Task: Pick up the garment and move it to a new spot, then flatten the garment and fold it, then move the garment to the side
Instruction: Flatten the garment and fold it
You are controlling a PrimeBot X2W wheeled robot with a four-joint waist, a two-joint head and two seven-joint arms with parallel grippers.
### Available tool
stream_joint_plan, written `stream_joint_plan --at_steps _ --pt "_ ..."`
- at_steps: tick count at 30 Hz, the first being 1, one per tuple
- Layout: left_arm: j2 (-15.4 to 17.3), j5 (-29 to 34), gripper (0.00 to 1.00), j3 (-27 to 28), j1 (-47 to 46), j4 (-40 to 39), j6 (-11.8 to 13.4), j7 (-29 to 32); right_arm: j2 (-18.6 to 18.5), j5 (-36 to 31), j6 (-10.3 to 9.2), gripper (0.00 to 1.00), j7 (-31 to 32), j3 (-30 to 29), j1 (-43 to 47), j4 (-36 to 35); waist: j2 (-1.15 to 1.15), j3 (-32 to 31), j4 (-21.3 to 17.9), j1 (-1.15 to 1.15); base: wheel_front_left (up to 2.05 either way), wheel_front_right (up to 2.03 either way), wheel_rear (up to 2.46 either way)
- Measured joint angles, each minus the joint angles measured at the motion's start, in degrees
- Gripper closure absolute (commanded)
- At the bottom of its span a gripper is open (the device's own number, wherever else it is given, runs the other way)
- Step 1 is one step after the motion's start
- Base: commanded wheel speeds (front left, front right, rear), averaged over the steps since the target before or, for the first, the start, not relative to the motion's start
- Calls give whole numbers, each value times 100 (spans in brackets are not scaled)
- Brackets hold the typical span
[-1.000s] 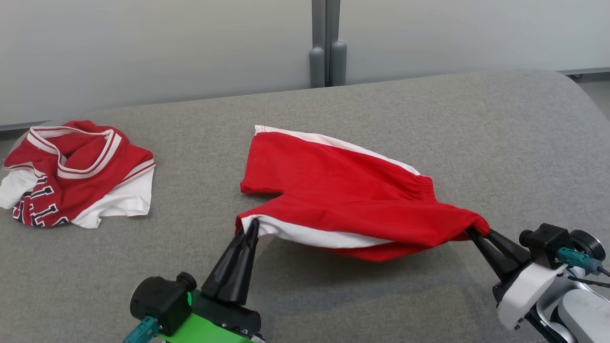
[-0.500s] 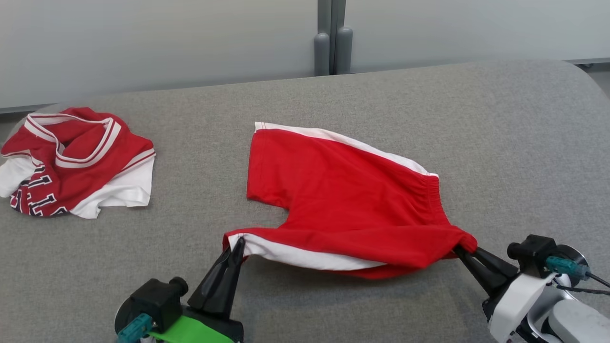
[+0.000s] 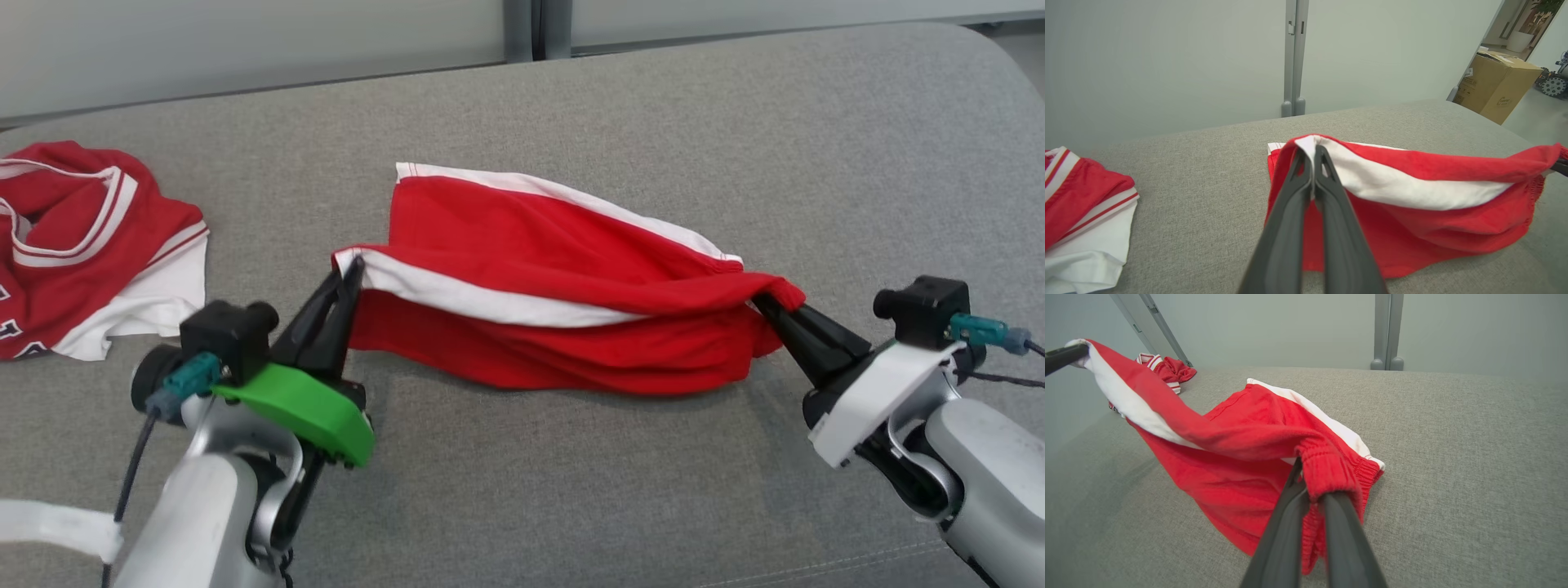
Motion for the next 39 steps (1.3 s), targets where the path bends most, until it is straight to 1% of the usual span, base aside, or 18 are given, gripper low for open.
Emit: stream_joint_plan --at_steps 6,13,19,21,24,26,29,31,32,33,34,35,36,39 --pt "4 76 100 171 -974 647 29 237 282 483 0 100 58 -57 -543 136 0 401 -173 0 0 0 0" --pt "148 200 100 313 -1803 1373 49 491 611 750 0 100 189 30 -1117 388 0 878 -441 0 0 0 0" --pt "175 357 100 270 -2407 1941 49 602 748 879 0 100 204 26 -1508 704 0 1307 -641 0 0 0 0" --pt "174 382 96 249 -2558 2112 48 619 824 880 0 100 204 56 -1632 782 0 1443 -696 1 0 0 0" --pt "162 401 94 198 -2738 2381 41 555 889 881 0 100 177 110 -1786 945 0 1620 -767 1 0 0 0" --pt "142 401 87 162 -2809 2558 13 504 926 898 0 100 170 175 -1845 1062 0 1706 -807 1 0 0 0" --pt "129 404 79 149 -2892 2777 -27 435 988 920 0 77 143 292 -1884 1183 0 1781 -849 0 0 0 0" --pt "123 424 64 144 -2974 2895 -35 375 996 920 0 54 115 372 -1953 1248 0 1795 -856 0 0 0 0" --pt "114 436 58 145 -3022 2921 -48 334 996 920 0 37 91 399 -1986 1274 0 1792 -852 0 0 0 0" --pt "102 444 45 144 -3078 2951 -55 282 999 920 0 16 71 430 -2013 1298 0 1787 -848 0 0 0 0" --pt "78 444 3 145 -3144 3005 -77 223 998 920 0 0 52 470 -2048 1333 0 1780 -842 0 0 0 0" --pt "45 449 0 144 -3208 3070 -91 160 996 918 0 0 23 509 -2073 1371 0 1766 -835 0 0 0 0" --pt "-9 449 0 146 -3282 3176 -97 79 992 917 0 0 -5 588 -2084 1428 0 1728 -818 0 0 0 0" --pt "-31 448 0 144 -3309 3346 -103 21 974 911 0 0 -25 709 -2084 1500 0 1657 -790 0 0 0 0"
